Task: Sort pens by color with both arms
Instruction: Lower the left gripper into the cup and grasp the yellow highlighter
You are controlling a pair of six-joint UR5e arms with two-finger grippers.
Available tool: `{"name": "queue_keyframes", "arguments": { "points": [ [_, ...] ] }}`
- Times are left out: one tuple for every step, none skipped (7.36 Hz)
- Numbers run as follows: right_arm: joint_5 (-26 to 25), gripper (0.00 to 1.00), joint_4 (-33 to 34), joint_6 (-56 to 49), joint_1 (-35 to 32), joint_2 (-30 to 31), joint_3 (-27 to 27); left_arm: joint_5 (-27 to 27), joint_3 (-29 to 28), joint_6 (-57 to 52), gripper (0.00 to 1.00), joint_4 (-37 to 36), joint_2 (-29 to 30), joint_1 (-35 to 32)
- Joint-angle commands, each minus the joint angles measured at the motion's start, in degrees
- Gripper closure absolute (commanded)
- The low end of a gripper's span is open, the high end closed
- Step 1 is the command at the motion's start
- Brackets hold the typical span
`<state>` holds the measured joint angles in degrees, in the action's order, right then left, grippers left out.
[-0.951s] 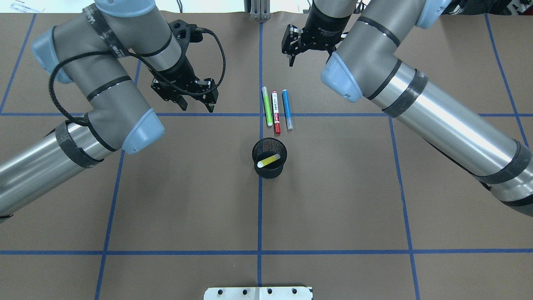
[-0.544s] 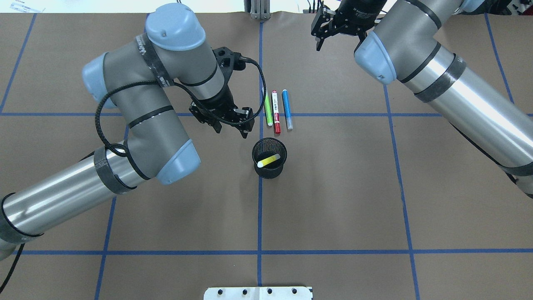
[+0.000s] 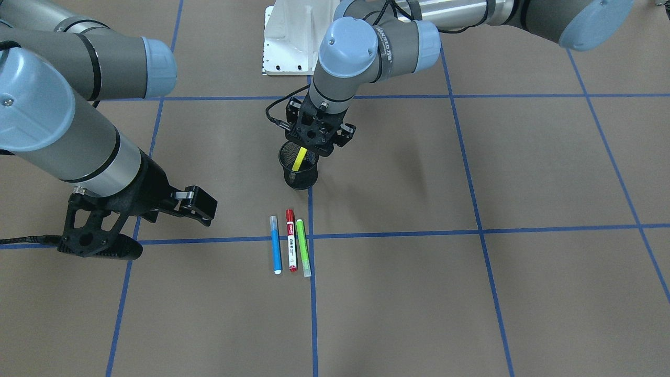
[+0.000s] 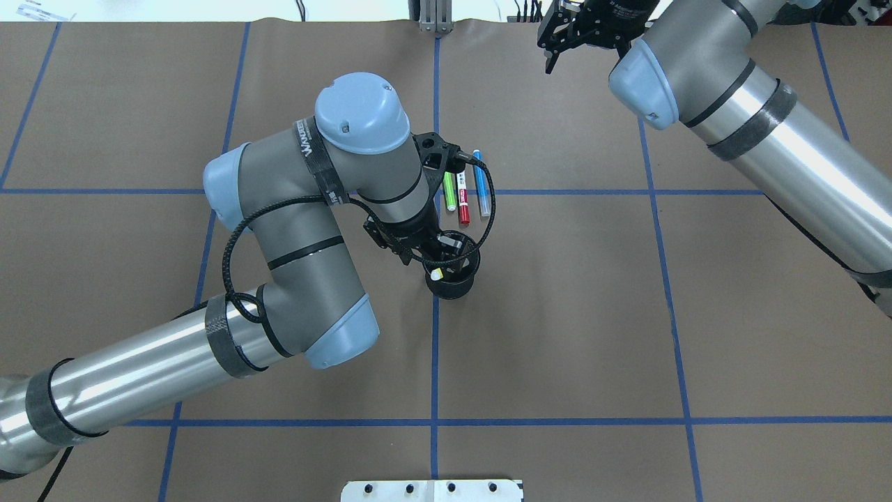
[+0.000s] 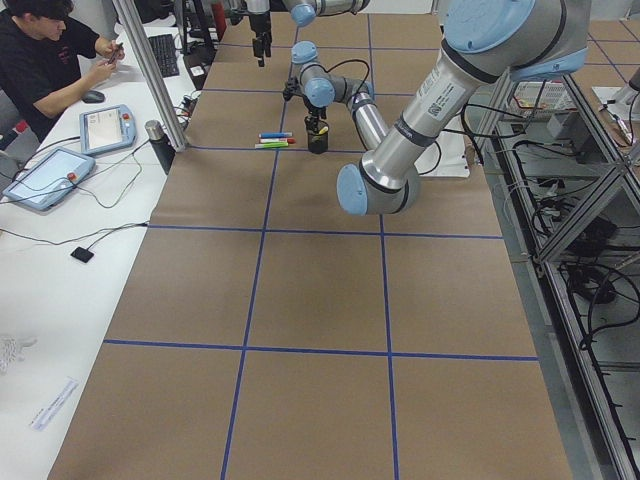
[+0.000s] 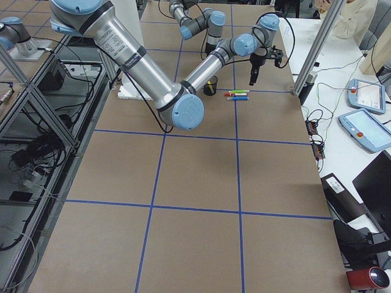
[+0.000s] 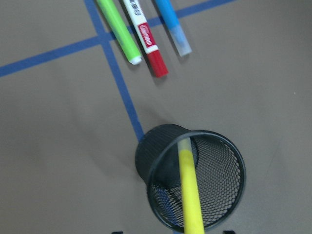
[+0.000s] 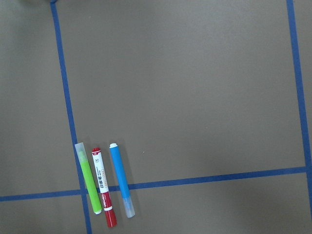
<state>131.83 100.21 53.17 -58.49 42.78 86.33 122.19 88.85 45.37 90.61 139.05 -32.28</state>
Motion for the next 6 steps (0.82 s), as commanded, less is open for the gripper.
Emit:
{"name": "queue_keyframes", "arguments": {
  "points": [
    [-0.17,0.04,-0.01,0.0,-0.05,-0.06,-0.11,-1.07,-1.13,-1.16,0.4,0.1,0.52,0.82],
    [-0.17,0.04,-0.01,0.0,-0.05,-0.06,-0.11,-1.07,-1.13,-1.16,0.46,0.01,0.61,0.82],
    [-0.17,0.04,-0.01,0.0,-0.13,-0.06,-0.11,-1.07,-1.13,-1.16,0.51,0.01,0.96,0.82],
    [-0.17,0.04,-0.01,0.0,-0.13,-0.06,-0.11,-1.07,-1.13,-1.16,0.56,0.01,0.96,0.82],
    [-0.17,0.04,-0.01,0.0,-0.31,-0.06,-0.11,-1.07,-1.13,-1.16,0.61,0.01,0.96,0.9],
    [-0.08,0.04,-0.01,0.0,-0.4,-0.06,-0.11,-1.25,-1.22,-1.16,0.66,0.01,0.87,0.99]
  ]
}}
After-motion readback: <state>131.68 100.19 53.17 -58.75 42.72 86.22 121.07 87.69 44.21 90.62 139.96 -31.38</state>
